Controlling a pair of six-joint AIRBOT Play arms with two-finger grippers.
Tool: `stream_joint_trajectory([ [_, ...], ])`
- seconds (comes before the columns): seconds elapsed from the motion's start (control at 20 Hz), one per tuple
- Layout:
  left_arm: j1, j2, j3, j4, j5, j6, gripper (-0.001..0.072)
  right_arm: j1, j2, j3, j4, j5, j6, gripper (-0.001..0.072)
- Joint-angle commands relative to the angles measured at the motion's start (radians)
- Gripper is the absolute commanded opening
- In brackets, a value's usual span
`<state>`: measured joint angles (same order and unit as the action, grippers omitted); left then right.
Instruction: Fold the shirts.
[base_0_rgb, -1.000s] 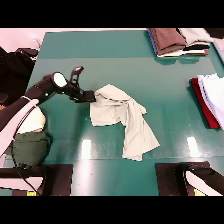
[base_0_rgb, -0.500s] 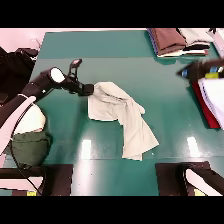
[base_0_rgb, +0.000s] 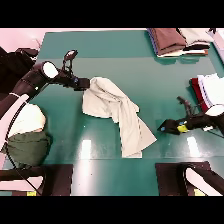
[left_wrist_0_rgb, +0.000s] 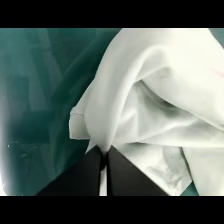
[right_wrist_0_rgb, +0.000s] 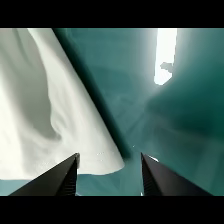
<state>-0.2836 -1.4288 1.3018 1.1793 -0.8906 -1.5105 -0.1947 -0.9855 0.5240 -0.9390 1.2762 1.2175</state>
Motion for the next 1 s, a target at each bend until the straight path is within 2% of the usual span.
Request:
stream_joint_trajectory([
  [0.0, 0.001, 0.002, 0.002, 0.003, -0.001, 0.0, 0.0025, 0.13, 0.0, -0.076, 0.004, -0.088, 0.017, 0.0452],
  [0.15, 0.001, 0.002, 0.002, 0.003, -0.019, 0.0, 0.0025, 0.208, -0.025, -0.076, 0.002, -0.126, 0.035, 0.0444],
  [0.2, 0.001, 0.002, 0.002, 0.003, -0.028, 0.0, 0.0025, 0.223, -0.048, -0.075, 0.002, -0.125, 0.034, 0.04],
  [0.25, 0.001, 0.002, 0.002, 0.004, -0.04, 0.001, 0.0025, 0.234, -0.069, -0.073, 0.003, -0.126, 0.03, 0.0338],
  [0.35, 0.001, 0.006, 0.002, 0.004, -0.058, 0.001, 0.0025, 0.26, -0.096, -0.042, 0.002, -0.124, -0.008, 0.0058],
  [0.4, 0.001, 0.02, 0.003, 0.014, -0.058, 0.001, 0.0025, 0.272, -0.092, -0.007, -0.005, -0.121, -0.014, 0.0022],
  [0.55, 0.009, 0.14, 0.054, 0.115, -0.088, 0.001, 0.0025, 0.262, 0.011, 0.187, -0.07, -0.067, -0.01, 0.0021],
  [0.75, 0.031, 0.371, 0.248, 0.272, -0.187, 0.003, 0.0025, 0.143, 0.179, 0.601, -0.171, 0.029, 0.025, 0.0021],
  [0.95, 0.031, 0.58, 0.421, 0.251, -0.251, 0.054, 0.0025, -0.035, 0.255, 0.925, -0.171, 0.031, 0.047, 0.0021],
])
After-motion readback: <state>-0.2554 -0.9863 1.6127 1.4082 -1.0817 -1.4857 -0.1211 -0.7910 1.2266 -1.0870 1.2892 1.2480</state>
